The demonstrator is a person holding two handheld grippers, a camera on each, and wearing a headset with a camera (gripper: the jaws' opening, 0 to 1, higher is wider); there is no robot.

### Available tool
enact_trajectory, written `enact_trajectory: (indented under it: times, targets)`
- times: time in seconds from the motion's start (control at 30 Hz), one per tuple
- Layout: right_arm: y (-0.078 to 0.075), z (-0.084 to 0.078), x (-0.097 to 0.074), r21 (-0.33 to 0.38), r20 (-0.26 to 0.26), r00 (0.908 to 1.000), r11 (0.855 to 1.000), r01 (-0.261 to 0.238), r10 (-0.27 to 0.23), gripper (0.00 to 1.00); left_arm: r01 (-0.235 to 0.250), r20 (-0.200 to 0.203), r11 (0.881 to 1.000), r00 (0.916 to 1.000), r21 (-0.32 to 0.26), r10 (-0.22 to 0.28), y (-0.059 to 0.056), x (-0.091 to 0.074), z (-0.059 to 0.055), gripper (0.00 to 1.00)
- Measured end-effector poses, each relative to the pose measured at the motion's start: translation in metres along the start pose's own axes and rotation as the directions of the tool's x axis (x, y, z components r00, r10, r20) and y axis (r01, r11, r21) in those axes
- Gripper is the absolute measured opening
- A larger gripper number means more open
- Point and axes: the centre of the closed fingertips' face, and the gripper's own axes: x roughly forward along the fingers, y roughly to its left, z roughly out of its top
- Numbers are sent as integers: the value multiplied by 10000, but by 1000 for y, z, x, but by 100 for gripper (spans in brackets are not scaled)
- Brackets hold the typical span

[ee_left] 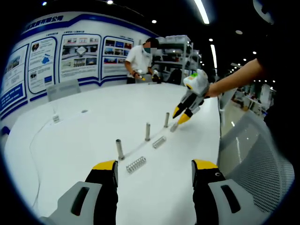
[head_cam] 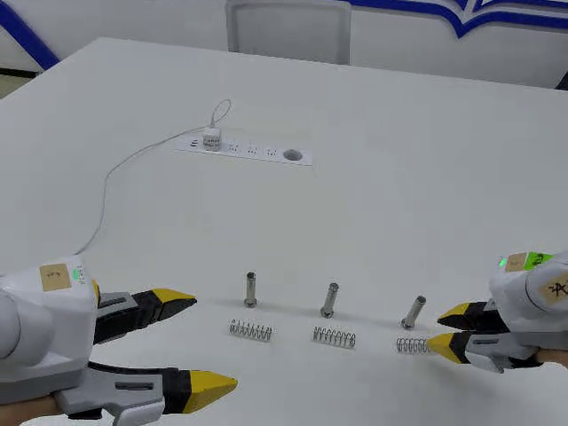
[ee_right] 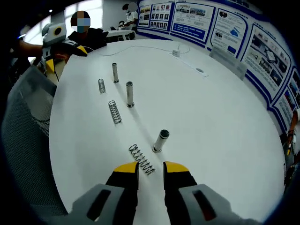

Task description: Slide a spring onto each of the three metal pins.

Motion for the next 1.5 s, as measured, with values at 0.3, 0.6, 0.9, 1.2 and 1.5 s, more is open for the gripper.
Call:
enact_trajectory:
  times: [0.3,0.6,0.9,1.2,1.5]
  targets:
    - [5,-2,9,-835,-422,9968,9940,-708,674,22,-75,-47,9999,10000,71,75,9,3,3,65]
    - [2,-8,18,-1768,-1234,9829,9716,-1576,1370,22,-152,-154,9998,9998,102,153,14,4,2,65]
    - [5,-11,20,-2007,-1735,9625,9493,-2419,2086,22,-179,-278,9998,9995,7,179,16,3,-3,65]
    - [13,-13,19,-2081,-1963,9426,9279,-3093,2702,14,-140,-303,9999,9994,-20,139,16,4,-5,64]
    - [14,-14,18,-2175,-2157,9425,9284,-3012,2553,11,-92,-294,10000,9995,23,92,14,5,-2,64]
